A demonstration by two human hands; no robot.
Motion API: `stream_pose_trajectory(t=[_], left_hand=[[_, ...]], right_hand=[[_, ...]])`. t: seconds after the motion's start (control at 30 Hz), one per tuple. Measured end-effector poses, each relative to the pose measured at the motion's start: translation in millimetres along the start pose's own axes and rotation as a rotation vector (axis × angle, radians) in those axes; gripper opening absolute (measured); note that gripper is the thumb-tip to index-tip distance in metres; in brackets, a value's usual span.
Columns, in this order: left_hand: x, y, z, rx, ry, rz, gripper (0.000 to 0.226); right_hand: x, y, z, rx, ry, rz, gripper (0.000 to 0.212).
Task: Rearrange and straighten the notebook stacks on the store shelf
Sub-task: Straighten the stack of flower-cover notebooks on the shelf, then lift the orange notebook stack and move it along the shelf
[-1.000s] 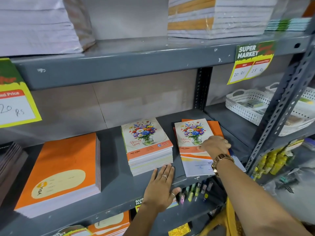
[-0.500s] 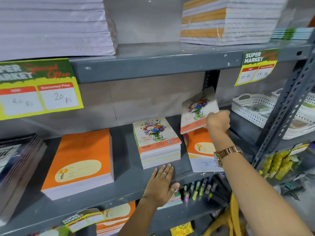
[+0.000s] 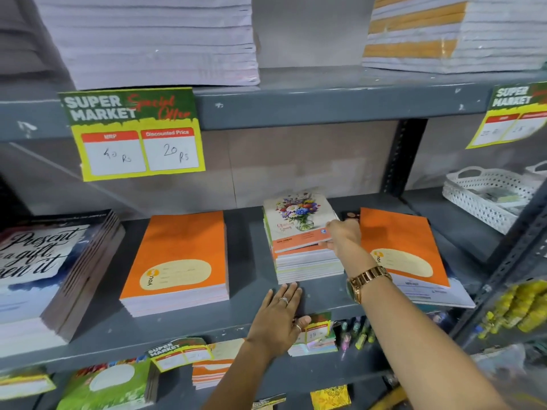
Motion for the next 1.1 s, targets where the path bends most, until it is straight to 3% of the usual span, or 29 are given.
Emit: stream_pose_trajectory(t=[0.1,0.2,0.33,0.43,0.63,0.77,0.87,1.1], left_hand=[[1.2,-0.2,0.7,-0.005,0.003,0.01,0.062],[1.2,-1.1,1.2,-0.011,-0.001,0.007,0.062],[-0.1,-4.6,2.9,-0.016,0.0,-0.004,0.063],[-7.0,-11.4,9.1,-0.014,-0.033,-0.089,0.061],[-14.4,-38.8,30.5,0.028,-0.058,-0.2,0.059],[-14.3,-62.2,45.3,0.012,-0.08,-0.283,0.056],[-11.8,-79.5,57.3,-0.006,-0.086,-0.278,0.057],[-4.8,-101.5,75.4,0.033,-0.098,-0.205,0.057]], right_hand=[[-2.3,0.8,-1.4,-0.173,-0.097,-0.314,0.023],[-7.0,7.8,-6.9,-0.302,-0.188,-0.562,0.033],[-16.7,9.5,-2.7,-0.382,-0.203,-0.701,0.051],[-39.1,13.4,3.1,-0.394,-0.268,-0.649,0.053],[-109.8,-1.3,29.3,-0.252,-0.365,-0.704,0.062],[-154.2,-17.4,40.0,-0.069,-0.419,-0.887,0.077],[-171.0,-29.3,44.9,0.045,-0.365,-0.932,0.092],[-179.0,-29.6,61.7,0.161,-0.258,-0.906,0.094]])
Point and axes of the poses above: each hand's wrist, its own z-axis towards the middle knuckle, its own x-axis out of the palm, y = z × x, the point moved 5 cm from there along z, towards the middle knuckle, and after that the axes turned 13 degrees about z, right-handed, at the moved point
